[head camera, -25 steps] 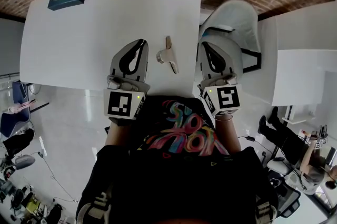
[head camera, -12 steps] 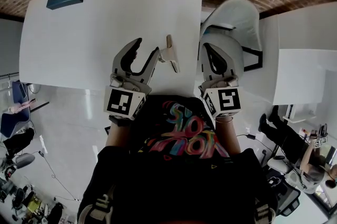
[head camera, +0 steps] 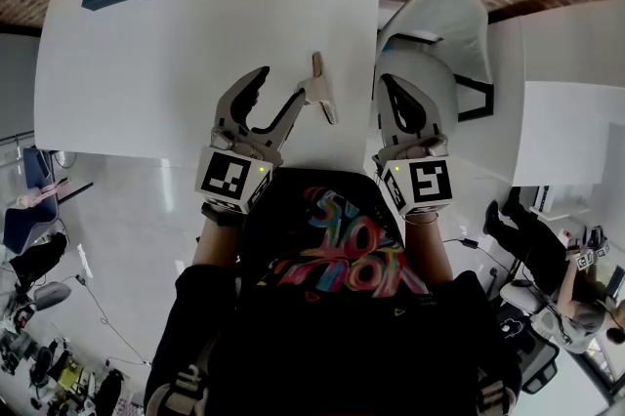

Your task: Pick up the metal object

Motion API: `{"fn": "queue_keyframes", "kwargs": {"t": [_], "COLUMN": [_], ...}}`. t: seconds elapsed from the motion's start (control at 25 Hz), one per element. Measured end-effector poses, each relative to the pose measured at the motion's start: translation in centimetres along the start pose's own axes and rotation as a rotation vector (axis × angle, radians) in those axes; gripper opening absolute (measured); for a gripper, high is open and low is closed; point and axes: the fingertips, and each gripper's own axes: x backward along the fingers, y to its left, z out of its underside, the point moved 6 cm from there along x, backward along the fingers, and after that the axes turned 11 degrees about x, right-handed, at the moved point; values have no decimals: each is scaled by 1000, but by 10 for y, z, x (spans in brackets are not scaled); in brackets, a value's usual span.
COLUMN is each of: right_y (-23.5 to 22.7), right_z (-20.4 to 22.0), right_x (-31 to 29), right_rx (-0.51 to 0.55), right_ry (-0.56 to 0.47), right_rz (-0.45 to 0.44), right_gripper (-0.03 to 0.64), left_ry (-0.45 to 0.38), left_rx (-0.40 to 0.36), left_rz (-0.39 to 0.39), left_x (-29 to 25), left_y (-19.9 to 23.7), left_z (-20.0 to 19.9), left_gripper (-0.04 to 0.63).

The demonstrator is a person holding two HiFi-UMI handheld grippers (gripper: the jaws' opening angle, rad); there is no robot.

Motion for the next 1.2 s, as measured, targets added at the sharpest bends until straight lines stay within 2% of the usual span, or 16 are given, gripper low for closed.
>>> {"fn": "queue_keyframes", "kwargs": {"t": [0.28, 0.56, 0.84, 1.2], "right_y": [13, 16, 19, 24], "right_z": [12, 19, 38, 62], "right_x": [-2, -8, -13, -31], "right_rx": [-14, -51, -78, -83], "right_ry": [84, 7, 49, 107], "right_rz": [-27, -5, -5, -32], "right_gripper": [17, 17, 17, 17], "left_ry": [95, 190, 267, 372], "left_rx": [-33, -73, -164, -194], "left_rz": [66, 141, 192, 243], "left_x": [-5, -21, -39, -64], "left_y": [2, 0, 3, 24], "left_z": [28, 65, 94, 141], "left_gripper": [245, 247, 259, 276]}}
